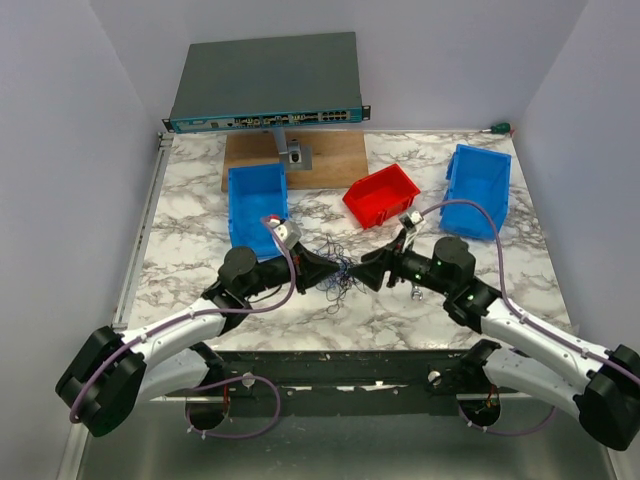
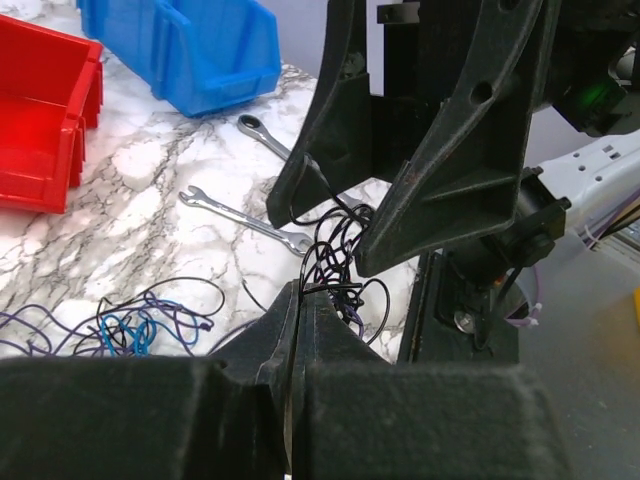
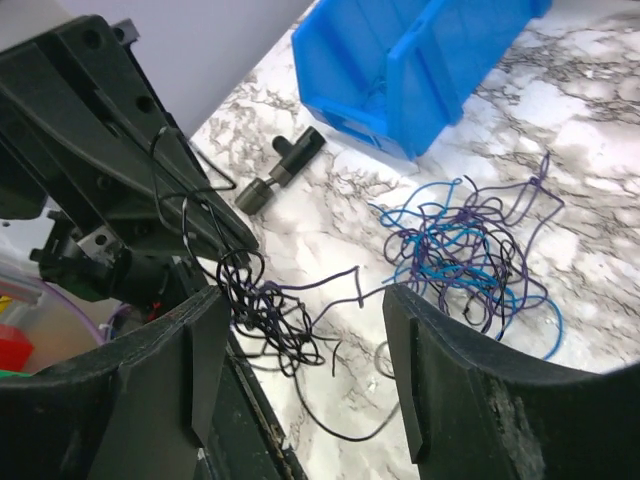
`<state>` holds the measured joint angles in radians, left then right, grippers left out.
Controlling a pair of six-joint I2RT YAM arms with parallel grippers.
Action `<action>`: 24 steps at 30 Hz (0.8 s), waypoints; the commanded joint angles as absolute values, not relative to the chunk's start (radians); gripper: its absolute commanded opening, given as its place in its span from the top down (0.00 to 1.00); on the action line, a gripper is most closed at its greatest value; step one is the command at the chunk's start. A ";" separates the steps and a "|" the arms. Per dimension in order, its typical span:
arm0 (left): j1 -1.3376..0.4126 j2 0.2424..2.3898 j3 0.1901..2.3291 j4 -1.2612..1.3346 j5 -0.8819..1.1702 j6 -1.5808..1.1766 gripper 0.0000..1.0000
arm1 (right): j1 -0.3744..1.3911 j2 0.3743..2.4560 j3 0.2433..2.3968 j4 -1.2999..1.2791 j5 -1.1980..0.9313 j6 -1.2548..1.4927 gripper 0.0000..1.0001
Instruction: Untangle the cables
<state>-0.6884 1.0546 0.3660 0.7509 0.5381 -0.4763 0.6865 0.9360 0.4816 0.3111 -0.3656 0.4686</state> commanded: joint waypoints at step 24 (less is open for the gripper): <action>-0.683 1.067 0.348 0.840 0.664 -0.452 1.00 | 0.692 0.879 0.379 0.352 -0.493 0.418 0.42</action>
<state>-0.6880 1.0599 0.3618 0.7738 0.6010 -0.4530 0.6865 0.8547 0.3908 0.3016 -0.4404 0.4244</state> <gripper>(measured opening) 0.013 0.595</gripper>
